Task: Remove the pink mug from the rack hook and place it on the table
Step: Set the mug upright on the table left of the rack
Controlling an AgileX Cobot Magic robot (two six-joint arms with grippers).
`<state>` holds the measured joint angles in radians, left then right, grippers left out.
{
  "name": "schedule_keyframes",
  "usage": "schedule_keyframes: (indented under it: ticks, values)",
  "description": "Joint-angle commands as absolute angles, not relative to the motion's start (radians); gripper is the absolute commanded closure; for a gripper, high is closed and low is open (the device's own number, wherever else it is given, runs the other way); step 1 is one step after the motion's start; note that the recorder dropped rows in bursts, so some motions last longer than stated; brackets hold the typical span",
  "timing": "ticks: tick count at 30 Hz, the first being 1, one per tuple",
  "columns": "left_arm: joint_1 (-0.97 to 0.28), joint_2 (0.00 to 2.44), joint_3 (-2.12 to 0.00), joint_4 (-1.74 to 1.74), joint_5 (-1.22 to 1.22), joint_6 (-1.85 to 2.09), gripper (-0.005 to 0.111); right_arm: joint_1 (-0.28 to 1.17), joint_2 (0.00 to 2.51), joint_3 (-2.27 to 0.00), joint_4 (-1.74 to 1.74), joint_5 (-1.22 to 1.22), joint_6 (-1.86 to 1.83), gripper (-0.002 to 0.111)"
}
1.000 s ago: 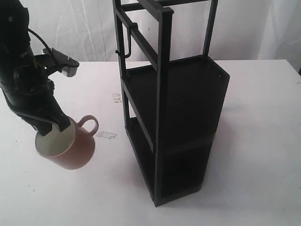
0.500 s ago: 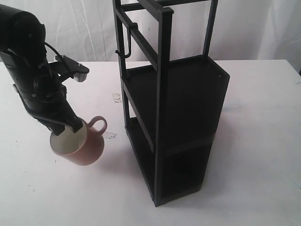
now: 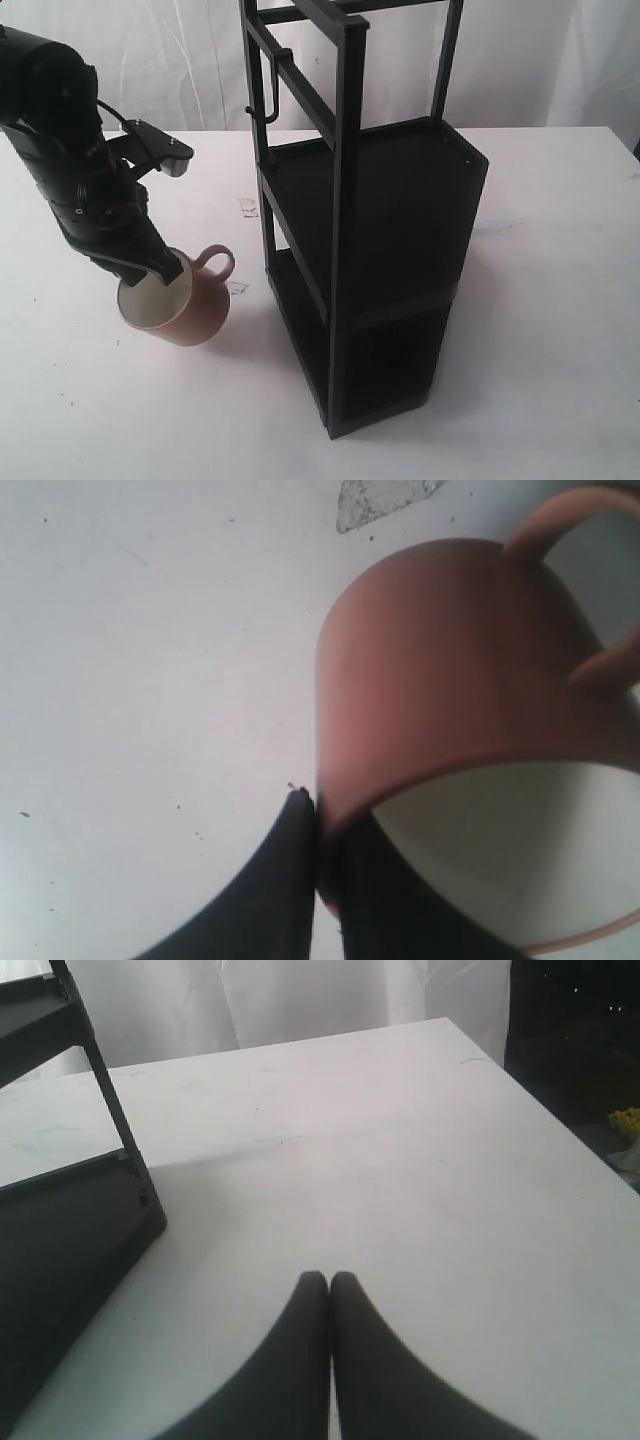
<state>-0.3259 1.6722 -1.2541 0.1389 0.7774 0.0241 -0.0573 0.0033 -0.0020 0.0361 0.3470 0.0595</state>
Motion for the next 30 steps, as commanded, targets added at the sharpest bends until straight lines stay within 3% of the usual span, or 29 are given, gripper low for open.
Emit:
schedule_keyframes:
  ticks: [1, 30]
  values:
    - [-0.331, 1.665, -1.246, 0.128, 0.779, 0.022, 0.107, -0.051, 0.0, 0.0, 0.029, 0.341, 0.061, 0.108]
    - [-0.331, 1.665, -1.21, 0.139, 0.755, 0.021, 0.107, -0.051, 0.0, 0.0, 0.029, 0.341, 0.059, 0.108]
